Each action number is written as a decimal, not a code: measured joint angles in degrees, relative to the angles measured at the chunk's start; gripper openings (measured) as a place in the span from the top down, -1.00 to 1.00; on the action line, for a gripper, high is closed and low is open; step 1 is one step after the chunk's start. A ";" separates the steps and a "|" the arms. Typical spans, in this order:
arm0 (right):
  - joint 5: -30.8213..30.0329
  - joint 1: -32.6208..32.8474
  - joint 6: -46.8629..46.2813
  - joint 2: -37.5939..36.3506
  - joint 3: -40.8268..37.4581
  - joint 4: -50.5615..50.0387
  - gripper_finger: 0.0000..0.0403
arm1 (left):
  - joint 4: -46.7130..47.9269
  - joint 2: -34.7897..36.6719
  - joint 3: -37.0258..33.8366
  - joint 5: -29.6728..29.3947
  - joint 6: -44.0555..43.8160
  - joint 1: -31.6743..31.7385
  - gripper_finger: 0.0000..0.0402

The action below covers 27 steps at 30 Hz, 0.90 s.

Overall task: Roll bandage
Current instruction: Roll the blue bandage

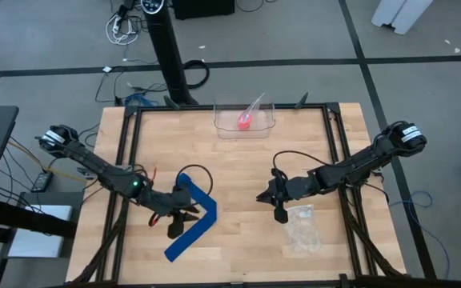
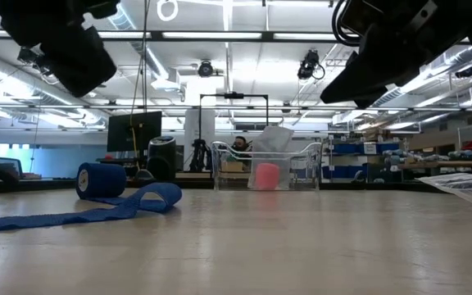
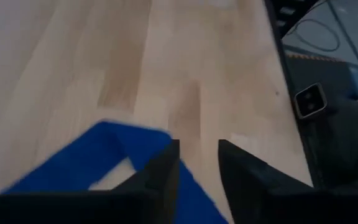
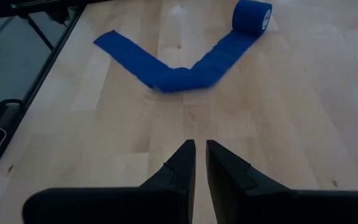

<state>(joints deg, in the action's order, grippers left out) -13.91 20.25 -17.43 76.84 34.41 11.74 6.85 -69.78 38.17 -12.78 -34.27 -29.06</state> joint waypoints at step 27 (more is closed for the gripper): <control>0.11 0.00 0.07 -0.02 0.00 -1.68 0.80 | 15.43 -2.71 0.00 14.38 -43.09 -9.36 0.42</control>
<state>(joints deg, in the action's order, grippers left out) -13.80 20.25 -17.36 76.82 34.41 10.07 22.27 -72.49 38.17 1.61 -77.37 -38.42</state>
